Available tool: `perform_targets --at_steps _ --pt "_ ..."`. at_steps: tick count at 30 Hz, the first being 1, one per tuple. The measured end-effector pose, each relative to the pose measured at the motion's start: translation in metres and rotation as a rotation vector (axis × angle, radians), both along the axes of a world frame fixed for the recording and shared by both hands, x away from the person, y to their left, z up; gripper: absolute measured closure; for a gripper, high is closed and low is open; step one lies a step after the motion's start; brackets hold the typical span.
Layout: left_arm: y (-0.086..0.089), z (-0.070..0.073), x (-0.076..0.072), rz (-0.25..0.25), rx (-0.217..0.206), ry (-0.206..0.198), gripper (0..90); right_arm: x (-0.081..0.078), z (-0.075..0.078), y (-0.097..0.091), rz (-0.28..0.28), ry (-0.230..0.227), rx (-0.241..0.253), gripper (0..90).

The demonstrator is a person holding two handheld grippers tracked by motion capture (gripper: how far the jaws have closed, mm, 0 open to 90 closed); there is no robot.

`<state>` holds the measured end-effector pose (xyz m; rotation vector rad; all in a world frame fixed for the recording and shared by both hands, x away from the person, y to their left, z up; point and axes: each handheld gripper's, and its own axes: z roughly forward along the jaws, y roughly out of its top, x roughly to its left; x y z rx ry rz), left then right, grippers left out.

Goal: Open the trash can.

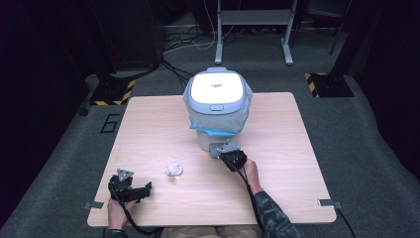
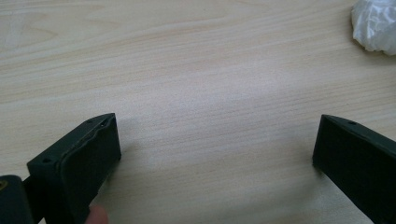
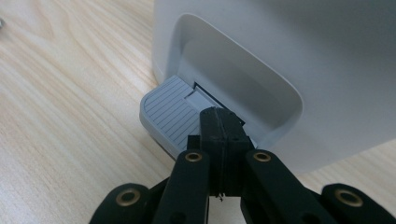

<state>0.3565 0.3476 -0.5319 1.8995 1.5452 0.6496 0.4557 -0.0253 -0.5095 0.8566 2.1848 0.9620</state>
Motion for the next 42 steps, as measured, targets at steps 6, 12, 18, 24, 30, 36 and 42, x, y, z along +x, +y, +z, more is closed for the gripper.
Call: perform_targets --at_steps 6,12,18,24,30,36,42 --pt "0.000 0.000 0.000 0.003 0.000 0.000 0.7 0.001 -0.006 -0.007 -0.005 0.014 0.077 90.0" --pt "0.000 0.000 0.000 0.004 -0.001 0.000 0.7 0.000 -0.013 -0.007 -0.015 0.057 0.083 90.0" --pt "0.000 0.000 0.000 0.004 -0.001 0.001 0.7 0.001 -0.015 -0.006 -0.005 0.030 0.065 90.0" --pt "0.000 0.000 0.000 0.006 -0.003 -0.004 1.0 0.001 -0.015 -0.005 -0.016 0.026 0.050 90.0" --pt "0.000 0.000 0.000 0.011 -0.007 -0.005 1.1 0.000 -0.015 -0.004 -0.019 0.026 0.049 90.0" --pt "0.000 0.000 0.000 0.011 -0.007 -0.004 1.1 0.000 -0.015 -0.004 -0.022 0.031 0.054 90.0" --pt "-0.001 0.000 0.000 0.014 -0.012 -0.007 1.1 0.000 -0.015 -0.004 -0.025 0.026 0.050 90.0"
